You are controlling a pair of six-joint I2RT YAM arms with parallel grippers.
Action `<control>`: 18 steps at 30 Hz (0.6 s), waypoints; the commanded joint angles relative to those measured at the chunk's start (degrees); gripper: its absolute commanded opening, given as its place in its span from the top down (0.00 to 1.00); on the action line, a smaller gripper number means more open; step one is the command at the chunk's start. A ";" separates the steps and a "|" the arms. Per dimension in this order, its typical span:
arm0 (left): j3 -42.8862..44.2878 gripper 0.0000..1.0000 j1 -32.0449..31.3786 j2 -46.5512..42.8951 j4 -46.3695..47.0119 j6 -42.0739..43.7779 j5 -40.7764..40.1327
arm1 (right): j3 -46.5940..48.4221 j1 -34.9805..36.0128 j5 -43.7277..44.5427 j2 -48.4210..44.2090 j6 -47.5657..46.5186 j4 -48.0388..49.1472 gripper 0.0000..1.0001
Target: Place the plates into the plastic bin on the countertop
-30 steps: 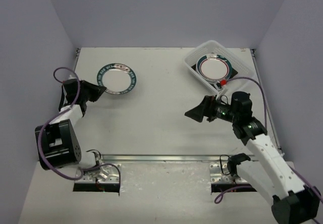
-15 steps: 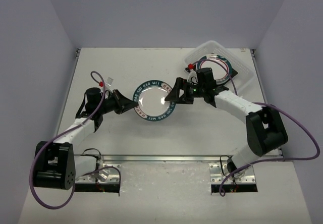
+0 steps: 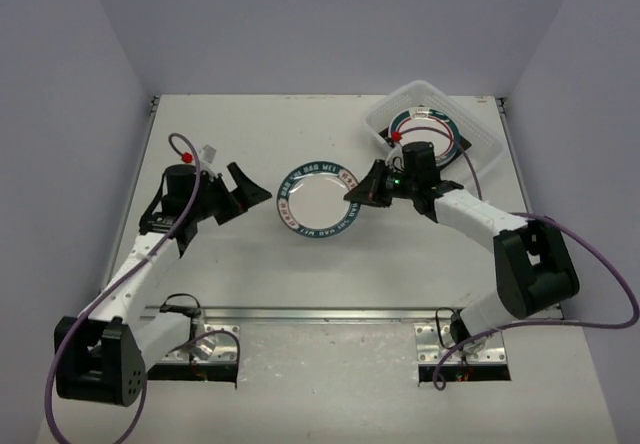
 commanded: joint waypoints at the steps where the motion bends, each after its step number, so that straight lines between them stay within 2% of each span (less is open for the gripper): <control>1: 11.31 0.00 -0.12 -12.02 -15.05 14.68 -18.41 | -5.18 -14.41 11.36 -9.35 15.07 3.32 1.00; 5: 11.27 0.00 -0.12 -18.73 -16.80 18.57 -19.31 | -4.60 -24.42 25.68 -12.45 24.94 -1.49 1.00; 9: 5.60 0.00 -0.12 -22.71 -13.87 16.81 -21.59 | 5.02 -26.79 39.39 -7.51 24.58 -10.58 1.00; 13: 5.81 0.00 -0.12 -23.31 -13.43 17.03 -21.06 | 15.77 -29.13 38.15 4.20 24.73 -15.95 1.00; 18: 5.04 0.00 -0.03 -23.77 -12.98 16.94 -20.40 | 18.55 -29.47 36.65 9.11 23.92 -12.63 1.00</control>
